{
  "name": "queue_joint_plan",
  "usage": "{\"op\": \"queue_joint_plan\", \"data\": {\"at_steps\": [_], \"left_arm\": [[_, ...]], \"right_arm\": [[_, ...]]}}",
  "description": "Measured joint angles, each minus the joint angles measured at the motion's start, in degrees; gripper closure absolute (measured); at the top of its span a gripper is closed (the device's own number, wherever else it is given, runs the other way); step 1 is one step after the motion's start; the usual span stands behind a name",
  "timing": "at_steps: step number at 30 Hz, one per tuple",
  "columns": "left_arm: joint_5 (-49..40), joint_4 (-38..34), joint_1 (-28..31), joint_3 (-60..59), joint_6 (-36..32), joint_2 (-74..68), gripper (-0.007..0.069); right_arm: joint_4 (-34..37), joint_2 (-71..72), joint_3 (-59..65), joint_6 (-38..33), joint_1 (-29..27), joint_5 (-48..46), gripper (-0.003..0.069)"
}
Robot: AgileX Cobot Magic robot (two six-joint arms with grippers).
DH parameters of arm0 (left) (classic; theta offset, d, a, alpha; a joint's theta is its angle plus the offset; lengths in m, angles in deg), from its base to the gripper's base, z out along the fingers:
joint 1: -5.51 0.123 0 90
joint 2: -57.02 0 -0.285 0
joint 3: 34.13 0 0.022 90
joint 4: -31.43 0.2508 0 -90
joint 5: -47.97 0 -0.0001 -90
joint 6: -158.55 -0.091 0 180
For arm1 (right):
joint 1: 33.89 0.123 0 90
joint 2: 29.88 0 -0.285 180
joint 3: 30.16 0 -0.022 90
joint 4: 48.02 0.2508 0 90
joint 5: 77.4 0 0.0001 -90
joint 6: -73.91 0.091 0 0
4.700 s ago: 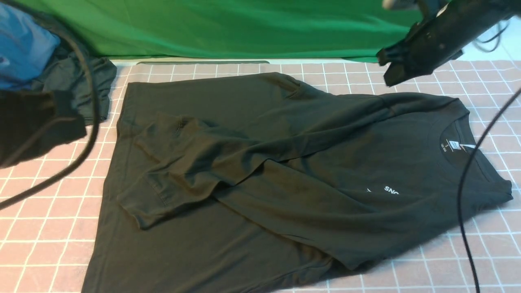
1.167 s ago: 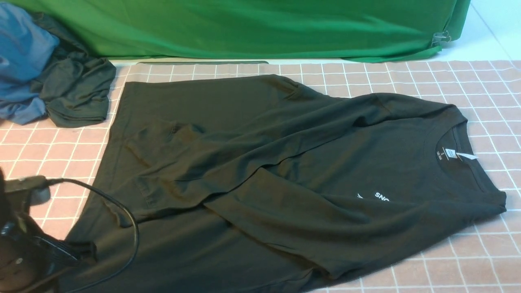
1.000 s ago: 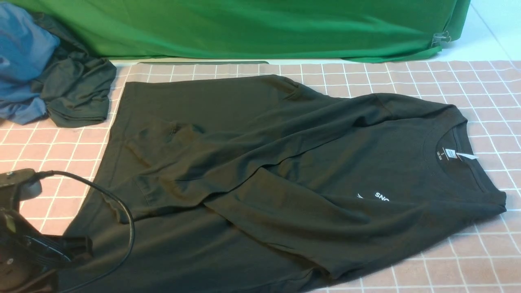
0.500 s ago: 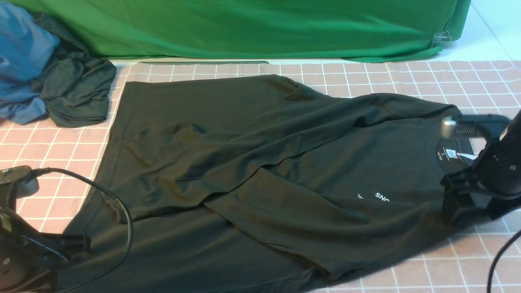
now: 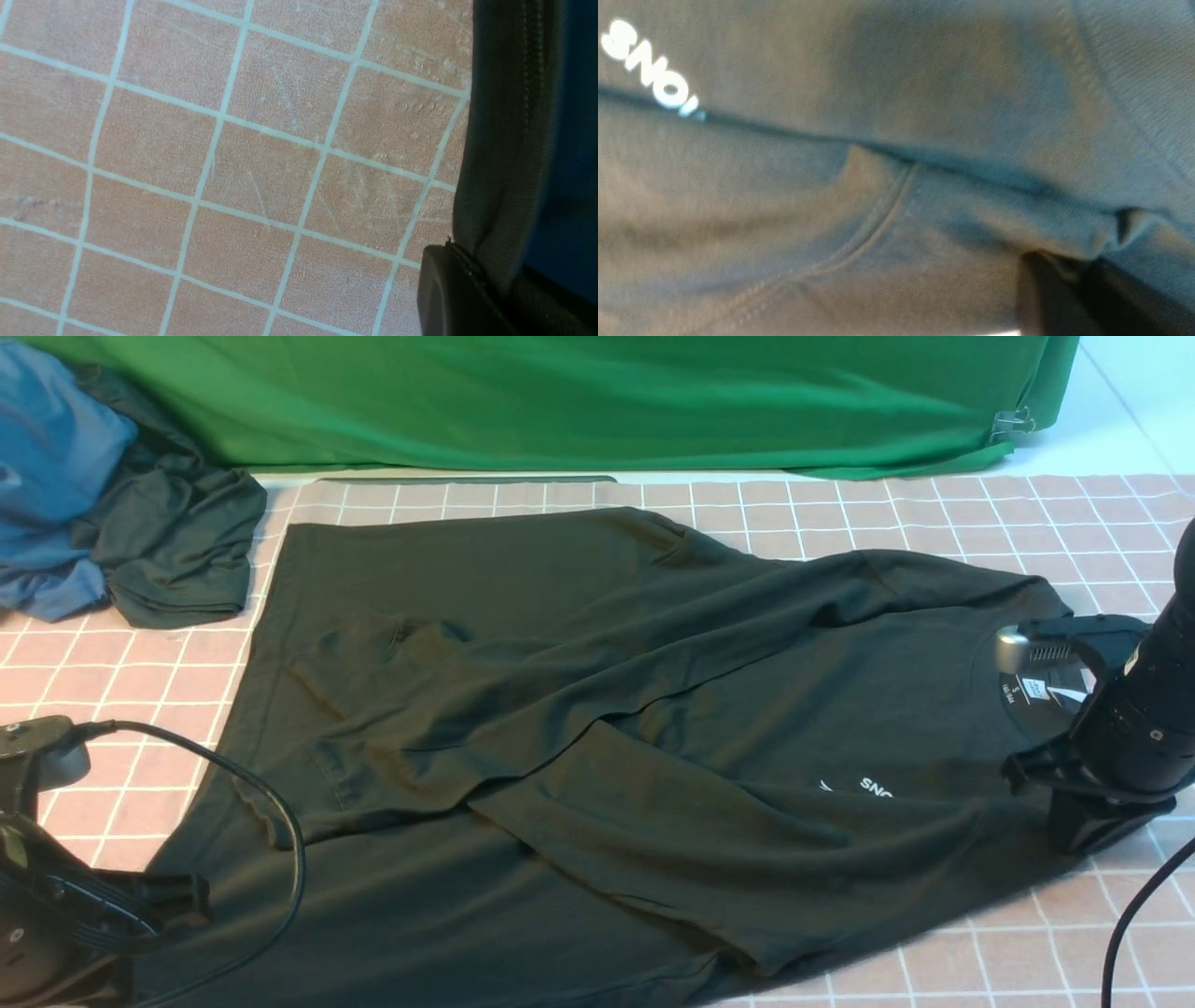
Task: Fold a long-sleeved shirt over a pink coffee tablecloth.
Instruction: 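Grasp the near edge of the shirt at its hem and shoulder corners, then fold the black garment in half by bringing its near edge over to the far edge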
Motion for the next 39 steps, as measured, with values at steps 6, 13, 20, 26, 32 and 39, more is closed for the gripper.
{"op": "queue_joint_plan", "data": {"at_steps": [6,13,20,26,32,39], "left_arm": [[-0.7,0.1,0.0,1.0,0.3,0.6,0.0592],[-2.1,1.8,0.0,4.4,0.1,1.6,0.0592],[0.1,2.3,0.0,6.4,0.1,1.6,0.0592],[3.2,2.6,0.0,10.0,0.4,-0.7,0.0592],[3.7,1.5,1.2,15.9,0.6,-9.0,0.0592],[4.9,-3.2,5.3,28.6,-0.2,-20.9,0.0592]], "right_arm": [[-0.8,2.8,0.0,-1.1,0.0,-2.7,0.0615],[-1.6,10.4,0.0,-1.1,0.0,-6.3,0.0615],[-2.4,12.3,0.0,-1.0,-0.2,-7.5,0.0615],[-2.7,12.3,-1.6,-0.9,-1.3,-7.7,0.0615],[-2.8,12.1,-5.3,-0.9,-1.7,-7.9,0.0615],[-2.9,5.1,-12.8,-0.9,-2.8,-9.9,0.0615]]}}
